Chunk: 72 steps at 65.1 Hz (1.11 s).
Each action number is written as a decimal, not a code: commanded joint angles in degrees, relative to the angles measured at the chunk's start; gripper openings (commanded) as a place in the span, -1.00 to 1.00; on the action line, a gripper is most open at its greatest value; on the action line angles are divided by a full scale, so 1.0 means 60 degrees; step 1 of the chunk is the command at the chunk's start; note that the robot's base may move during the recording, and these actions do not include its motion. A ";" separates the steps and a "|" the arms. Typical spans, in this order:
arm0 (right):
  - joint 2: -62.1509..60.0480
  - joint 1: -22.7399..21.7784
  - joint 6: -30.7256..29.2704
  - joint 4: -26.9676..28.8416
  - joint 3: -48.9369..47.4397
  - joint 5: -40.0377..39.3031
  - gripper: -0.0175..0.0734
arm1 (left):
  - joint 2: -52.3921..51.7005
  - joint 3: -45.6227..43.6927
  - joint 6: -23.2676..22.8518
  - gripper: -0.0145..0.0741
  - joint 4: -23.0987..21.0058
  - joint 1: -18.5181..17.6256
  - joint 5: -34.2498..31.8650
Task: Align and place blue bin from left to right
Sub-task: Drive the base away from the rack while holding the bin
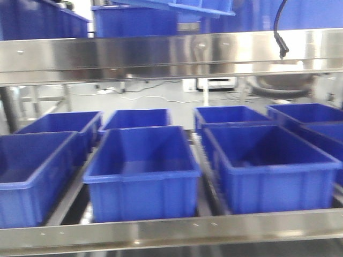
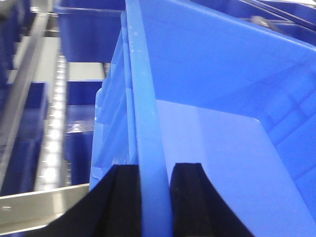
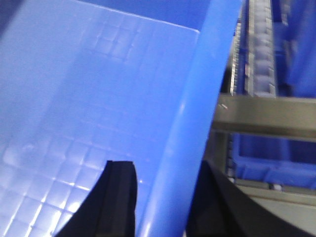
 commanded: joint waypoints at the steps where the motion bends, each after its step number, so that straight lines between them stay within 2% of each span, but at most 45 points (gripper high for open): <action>1: -0.0124 0.0046 0.0168 0.0228 -0.0128 -0.0857 -0.95 | -0.0342 -0.0257 0.0086 -0.92 -0.0824 -0.0153 -0.0956; 72: -0.0124 0.0046 0.0168 0.0228 -0.0128 -0.0857 -0.95 | -0.0342 -0.0257 0.0086 -0.92 -0.0824 -0.0153 -0.0956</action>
